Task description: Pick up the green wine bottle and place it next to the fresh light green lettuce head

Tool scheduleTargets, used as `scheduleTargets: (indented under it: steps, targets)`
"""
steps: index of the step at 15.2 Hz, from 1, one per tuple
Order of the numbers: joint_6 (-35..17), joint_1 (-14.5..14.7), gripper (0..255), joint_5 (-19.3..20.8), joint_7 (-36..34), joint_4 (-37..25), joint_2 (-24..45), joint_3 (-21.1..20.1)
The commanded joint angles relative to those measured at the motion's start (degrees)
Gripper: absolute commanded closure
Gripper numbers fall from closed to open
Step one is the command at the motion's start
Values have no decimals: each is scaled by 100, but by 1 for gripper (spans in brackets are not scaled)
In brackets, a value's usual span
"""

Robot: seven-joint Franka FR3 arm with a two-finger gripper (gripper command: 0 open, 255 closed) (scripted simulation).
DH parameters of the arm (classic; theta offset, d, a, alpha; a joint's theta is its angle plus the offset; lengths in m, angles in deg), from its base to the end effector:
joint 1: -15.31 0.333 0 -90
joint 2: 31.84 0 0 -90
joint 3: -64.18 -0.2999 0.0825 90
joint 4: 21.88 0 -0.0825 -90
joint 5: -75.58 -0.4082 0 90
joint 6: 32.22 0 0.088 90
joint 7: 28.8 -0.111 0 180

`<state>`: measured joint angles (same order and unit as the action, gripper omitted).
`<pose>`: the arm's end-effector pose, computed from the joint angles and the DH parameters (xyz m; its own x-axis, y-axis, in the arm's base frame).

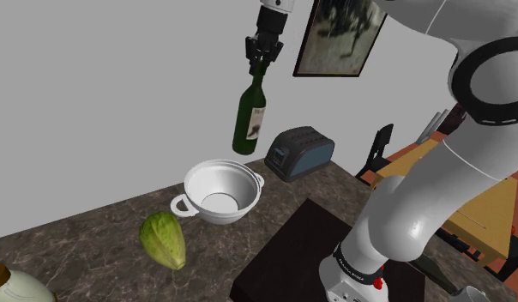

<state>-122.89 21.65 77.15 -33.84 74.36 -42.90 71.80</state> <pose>0.5217 -0.0216 0.6566 0.9895 -0.1096 0.0938 -0.1095 -0.9940 -0.0064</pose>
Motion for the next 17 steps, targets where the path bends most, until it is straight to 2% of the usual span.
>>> scheduleTargets:
  steps: [1, 9, 17]
  targets:
    - [-105, 107, 255, 4, -293, 180, -75, -174]
    - [-464, 524, 255, -33, -1396, 607, -118, -858]
    - [-770, 946, 255, -32, -2484, 595, 228, -1520]
